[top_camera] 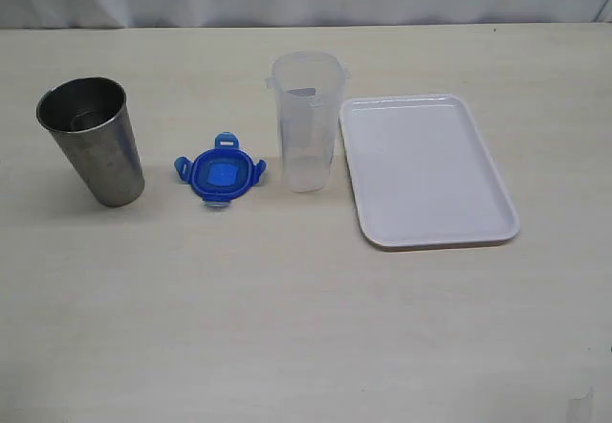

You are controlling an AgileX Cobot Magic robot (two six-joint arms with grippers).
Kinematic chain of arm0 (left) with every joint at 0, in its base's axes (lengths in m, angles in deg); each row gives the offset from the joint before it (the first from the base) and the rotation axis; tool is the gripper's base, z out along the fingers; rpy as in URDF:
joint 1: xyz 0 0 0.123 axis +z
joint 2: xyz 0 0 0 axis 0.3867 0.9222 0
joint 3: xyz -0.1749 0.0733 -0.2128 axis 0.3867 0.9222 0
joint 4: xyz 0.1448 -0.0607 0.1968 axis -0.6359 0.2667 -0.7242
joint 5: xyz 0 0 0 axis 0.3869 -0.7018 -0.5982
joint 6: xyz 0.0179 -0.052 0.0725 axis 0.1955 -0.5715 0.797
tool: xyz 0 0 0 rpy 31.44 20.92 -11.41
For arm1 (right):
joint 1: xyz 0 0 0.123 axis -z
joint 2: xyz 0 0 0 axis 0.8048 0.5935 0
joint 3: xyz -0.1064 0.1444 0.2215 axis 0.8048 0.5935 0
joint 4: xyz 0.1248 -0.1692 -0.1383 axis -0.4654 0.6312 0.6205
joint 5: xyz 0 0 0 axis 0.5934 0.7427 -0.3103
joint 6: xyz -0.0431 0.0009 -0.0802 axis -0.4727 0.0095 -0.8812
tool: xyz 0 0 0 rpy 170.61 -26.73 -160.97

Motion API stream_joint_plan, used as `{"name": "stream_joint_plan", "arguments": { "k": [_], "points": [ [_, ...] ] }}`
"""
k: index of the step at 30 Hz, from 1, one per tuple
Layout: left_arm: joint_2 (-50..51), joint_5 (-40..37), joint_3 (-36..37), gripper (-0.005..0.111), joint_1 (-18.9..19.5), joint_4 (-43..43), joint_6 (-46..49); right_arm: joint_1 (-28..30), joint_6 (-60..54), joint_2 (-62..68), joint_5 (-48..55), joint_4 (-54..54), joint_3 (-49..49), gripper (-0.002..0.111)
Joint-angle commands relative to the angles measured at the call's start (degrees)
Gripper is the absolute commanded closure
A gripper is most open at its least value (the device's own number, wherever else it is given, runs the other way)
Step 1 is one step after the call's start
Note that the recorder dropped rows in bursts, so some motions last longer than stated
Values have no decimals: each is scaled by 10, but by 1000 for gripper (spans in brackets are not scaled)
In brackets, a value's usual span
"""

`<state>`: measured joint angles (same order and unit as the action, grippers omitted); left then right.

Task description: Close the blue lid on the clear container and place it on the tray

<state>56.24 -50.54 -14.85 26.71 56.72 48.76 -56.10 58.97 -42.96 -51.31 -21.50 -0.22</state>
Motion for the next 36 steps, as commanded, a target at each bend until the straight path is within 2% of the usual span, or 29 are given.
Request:
{"name": "stream_joint_plan", "arguments": {
  "k": [1, 4, 8, 11, 16, 20, 25, 27, 28, 29, 30, 31, 33, 36],
  "points": [
    [-2, 46, 2, 107, -3, -44, 1, 3, -3, -3, -2, -1, 1, 104],
    [-2, 128, 2, 107, -3, -26, -2, 3, -3, -3, -2, -1, 1, 104],
    [-2, 208, 2, 107, -3, 75, -3, 3, -3, -3, -2, -1, 1, 104],
    [-2, 308, 2, 107, -3, 71, -8, 3, -3, -3, -2, -1, 1, 104],
    [-2, 453, 2, 107, -3, 71, -132, 3, -3, -3, -2, -1, 1, 104],
    [-2, 494, 2, 107, -3, 53, -232, 3, -3, -3, -2, -1, 1, 104],
    [10, 461, -10, 104, -3, 11, -239, 3, -3, -3, -2, -1, 1, 104],
    [55, 455, -37, 85, -3, -26, -239, 3, -3, -3, -2, -1, 1, 104],
    [87, 453, -49, 59, -3, -26, -239, 3, -3, -3, -2, -1, 1, 104],
    [105, 455, -52, 43, -3, -26, -239, 3, -3, -3, -2, -1, 1, 104],
    [139, 466, -53, 15, -3, -26, -238, 3, -3, -3, -2, -1, 1, 104],
    [159, 468, -53, 4, -3, -26, -236, 3, -3, -3, -2, -1, 1, 104],
    [218, 475, -53, 2, -3, -43, -236, 3, -3, -3, -2, -1, 1, 104],
    [315, 526, -53, 2, -3, -97, -236, 3, -3, -3, -2, -1, 1, 104]
  ]
}}
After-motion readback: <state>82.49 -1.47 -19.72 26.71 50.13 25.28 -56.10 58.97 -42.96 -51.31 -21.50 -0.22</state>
